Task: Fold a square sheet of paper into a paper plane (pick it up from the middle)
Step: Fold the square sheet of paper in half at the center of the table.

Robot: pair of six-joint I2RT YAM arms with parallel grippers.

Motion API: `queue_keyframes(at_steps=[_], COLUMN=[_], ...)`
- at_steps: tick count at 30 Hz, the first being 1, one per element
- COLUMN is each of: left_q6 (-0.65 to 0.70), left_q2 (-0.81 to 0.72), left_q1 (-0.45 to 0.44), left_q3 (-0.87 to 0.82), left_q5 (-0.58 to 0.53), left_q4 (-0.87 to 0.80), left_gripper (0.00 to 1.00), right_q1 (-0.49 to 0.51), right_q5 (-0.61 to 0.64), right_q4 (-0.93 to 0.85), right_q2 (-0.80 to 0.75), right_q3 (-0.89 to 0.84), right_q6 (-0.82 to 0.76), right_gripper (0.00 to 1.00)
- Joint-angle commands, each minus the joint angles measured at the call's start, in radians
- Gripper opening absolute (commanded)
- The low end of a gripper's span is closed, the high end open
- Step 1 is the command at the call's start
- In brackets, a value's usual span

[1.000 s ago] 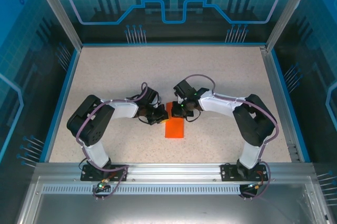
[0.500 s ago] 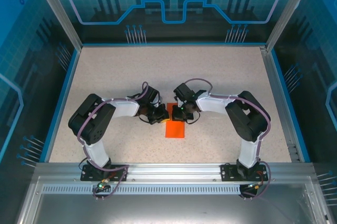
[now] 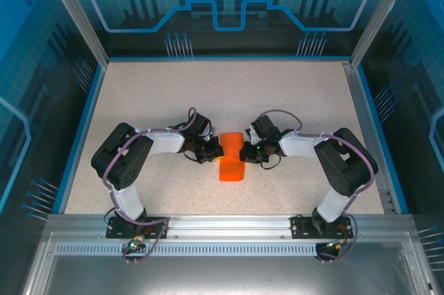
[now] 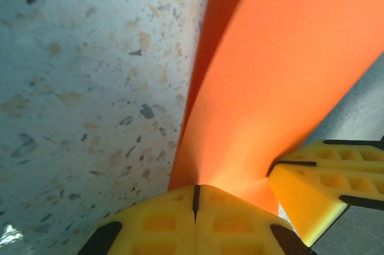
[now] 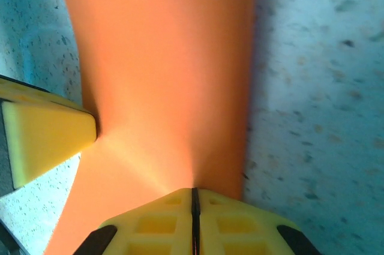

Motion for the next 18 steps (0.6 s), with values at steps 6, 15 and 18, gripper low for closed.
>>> queue_keyframes(at_steps=[6,15,18], left_q6=[0.01,0.015,0.017], left_q2=[0.105,0.102,0.105], left_q1=[-0.005,-0.005,-0.005], left_q3=[-0.077,-0.071,-0.067], left_q5=[-0.176,-0.174,-0.172], left_q4=[-0.198,-0.21,-0.213], left_gripper=[0.0,0.0,0.0], right_q1=[-0.027,0.075,0.077], right_q5=[0.089,-0.003,-0.026], right_q4=[-0.11,0.036,0.099], right_q2=[-0.147,0.054,0.109], right_q3=[-0.012,0.158,0.161], right_q6=[-0.025,0.009,0.033], right_gripper=[0.09,0.09,0.08])
